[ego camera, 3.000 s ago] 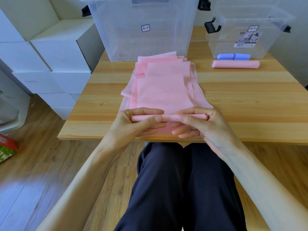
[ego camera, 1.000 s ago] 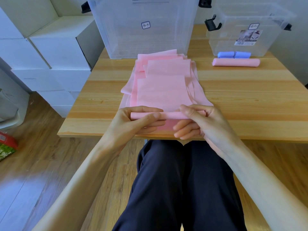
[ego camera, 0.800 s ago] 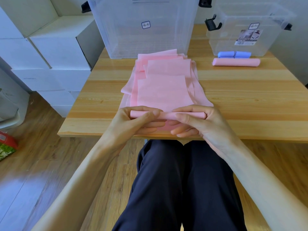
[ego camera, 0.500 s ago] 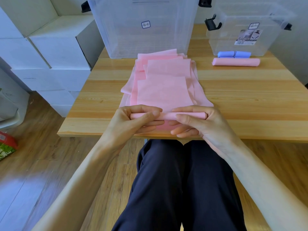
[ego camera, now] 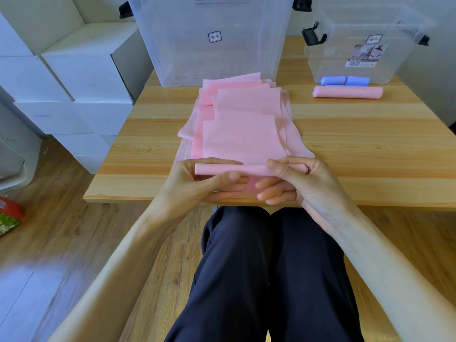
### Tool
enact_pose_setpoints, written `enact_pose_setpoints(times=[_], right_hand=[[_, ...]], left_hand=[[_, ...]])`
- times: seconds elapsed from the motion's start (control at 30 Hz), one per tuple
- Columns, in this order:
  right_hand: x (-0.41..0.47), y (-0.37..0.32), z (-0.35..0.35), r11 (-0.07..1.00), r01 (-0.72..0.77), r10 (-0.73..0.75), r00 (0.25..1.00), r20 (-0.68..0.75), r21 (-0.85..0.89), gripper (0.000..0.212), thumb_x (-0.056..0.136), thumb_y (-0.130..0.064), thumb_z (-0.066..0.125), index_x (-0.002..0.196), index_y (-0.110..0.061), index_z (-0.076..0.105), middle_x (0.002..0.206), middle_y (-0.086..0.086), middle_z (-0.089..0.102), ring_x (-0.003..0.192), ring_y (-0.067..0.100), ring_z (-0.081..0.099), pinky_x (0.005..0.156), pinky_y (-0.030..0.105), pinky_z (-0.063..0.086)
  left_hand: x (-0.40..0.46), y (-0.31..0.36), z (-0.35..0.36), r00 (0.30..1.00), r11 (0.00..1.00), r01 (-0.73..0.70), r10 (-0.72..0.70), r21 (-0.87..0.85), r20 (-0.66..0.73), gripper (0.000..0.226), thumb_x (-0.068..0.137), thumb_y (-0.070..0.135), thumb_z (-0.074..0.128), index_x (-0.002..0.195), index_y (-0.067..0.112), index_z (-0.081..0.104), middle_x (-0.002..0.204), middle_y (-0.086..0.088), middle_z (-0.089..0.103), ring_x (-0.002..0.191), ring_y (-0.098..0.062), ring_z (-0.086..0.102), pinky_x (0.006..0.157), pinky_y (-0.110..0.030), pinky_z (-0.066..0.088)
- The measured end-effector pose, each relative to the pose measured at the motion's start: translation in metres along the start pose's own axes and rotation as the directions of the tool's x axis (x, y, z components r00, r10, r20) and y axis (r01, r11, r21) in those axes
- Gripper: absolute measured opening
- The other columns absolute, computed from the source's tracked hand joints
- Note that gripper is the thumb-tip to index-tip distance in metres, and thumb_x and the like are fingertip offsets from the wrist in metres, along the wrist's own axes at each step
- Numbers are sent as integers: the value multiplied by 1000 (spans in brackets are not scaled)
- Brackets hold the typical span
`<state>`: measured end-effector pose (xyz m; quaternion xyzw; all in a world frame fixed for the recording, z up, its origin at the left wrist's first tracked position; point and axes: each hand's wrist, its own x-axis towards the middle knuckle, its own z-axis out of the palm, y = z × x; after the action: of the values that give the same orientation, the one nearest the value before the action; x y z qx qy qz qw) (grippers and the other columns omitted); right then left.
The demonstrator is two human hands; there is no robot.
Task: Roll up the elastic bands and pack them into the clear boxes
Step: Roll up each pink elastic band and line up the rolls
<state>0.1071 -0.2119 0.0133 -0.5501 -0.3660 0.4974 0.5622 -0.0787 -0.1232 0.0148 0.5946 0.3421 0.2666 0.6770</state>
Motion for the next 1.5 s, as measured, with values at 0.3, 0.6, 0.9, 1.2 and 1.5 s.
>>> enact_pose_setpoints(times=[0.3, 0.6, 0.9, 1.2, 1.5], right_hand=[[-1, -2, 2, 999, 15, -15, 1000, 9, -36, 20, 78, -31, 71, 85, -13, 76, 82, 17, 75, 69, 28, 75, 57, 26, 59], [-3, -2, 1, 999, 21, -20, 1000, 8, -47, 13, 78, -30, 72, 81, -17, 77, 82, 17, 75, 69, 29, 75, 57, 27, 60], [-2, -2, 0, 999, 20, -20, 1000, 11, -38, 15, 78, -30, 71, 80, -16, 76, 81, 17, 75, 67, 28, 74, 56, 26, 58], [-1, 0, -1, 999, 14, -14, 1000, 1, -39, 24, 79, -30, 70, 88, -7, 71, 80, 17, 75, 67, 28, 74, 56, 26, 59], [-1, 1, -1, 999, 22, -22, 1000, 2, -42, 23, 82, -31, 67, 84, -8, 69, 80, 18, 75, 68, 29, 74, 56, 27, 59]], left_hand=[[-1, 0, -1, 999, 998, -50, 50, 30, -13, 33, 77, 21, 72, 108, 11, 72, 95, -9, 78, 93, -19, 75, 76, -21, 58], [-2, 1, 2, 998, 999, -45, 44, -30, -35, 28, 76, 23, 69, 102, 13, 73, 91, -8, 78, 87, -18, 76, 69, -19, 57], [-3, 0, 1, 1000, 999, -13, 12, -40, -27, 30, 76, 24, 70, 104, 14, 72, 90, -11, 78, 88, -20, 76, 71, -21, 58], [-3, -1, 1, 1000, 1000, -14, 15, 4, -12, 32, 78, 23, 69, 107, 10, 71, 91, -12, 77, 87, -22, 76, 71, -24, 59], [-2, -2, 2, 999, 1000, -26, 26, -8, -28, 32, 80, 27, 67, 106, 9, 72, 92, -11, 78, 90, -22, 75, 71, -24, 59]])
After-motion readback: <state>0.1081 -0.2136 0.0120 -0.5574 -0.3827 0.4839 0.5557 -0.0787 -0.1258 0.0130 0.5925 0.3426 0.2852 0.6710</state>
